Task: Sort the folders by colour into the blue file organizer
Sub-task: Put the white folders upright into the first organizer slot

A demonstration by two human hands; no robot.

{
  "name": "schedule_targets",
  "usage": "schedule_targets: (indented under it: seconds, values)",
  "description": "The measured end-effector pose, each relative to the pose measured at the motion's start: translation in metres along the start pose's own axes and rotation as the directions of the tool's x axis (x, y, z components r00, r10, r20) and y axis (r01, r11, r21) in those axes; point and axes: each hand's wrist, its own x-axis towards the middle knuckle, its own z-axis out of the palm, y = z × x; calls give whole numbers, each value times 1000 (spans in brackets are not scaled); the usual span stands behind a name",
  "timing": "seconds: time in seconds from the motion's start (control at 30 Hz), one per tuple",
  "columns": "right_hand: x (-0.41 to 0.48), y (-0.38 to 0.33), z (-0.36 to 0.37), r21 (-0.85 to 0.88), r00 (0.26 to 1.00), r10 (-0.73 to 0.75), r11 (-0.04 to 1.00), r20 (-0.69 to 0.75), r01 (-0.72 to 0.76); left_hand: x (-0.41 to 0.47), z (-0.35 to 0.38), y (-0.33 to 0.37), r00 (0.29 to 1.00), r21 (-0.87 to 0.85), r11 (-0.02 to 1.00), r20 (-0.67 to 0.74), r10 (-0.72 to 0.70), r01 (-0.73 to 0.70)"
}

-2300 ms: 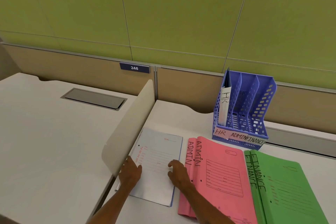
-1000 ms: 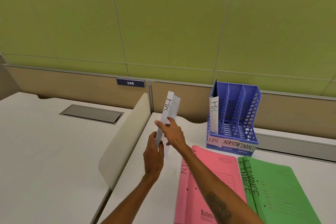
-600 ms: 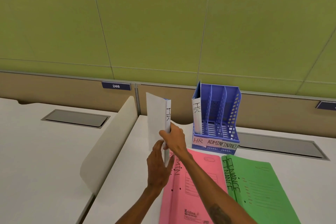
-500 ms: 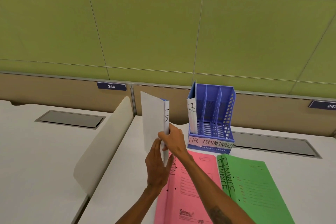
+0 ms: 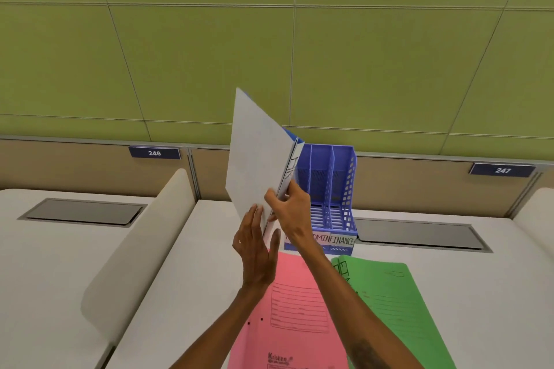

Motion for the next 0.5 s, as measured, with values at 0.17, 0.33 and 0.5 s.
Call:
schedule_targets:
  seconds: [0.17,0.33,0.5]
  values:
    - [16,-31,-33,52,984,-88,994,-156,98,27,18,31,997,-33,996,-3,81,-81]
    - [30,-45,-66,77,939,-136,983,-316,168,44,33,58,991,-82,989,46,125,-121]
    - [40,-43,-96,121,882,-106,976,-460,180,43,53,67,976,-85,981,117,185,-176]
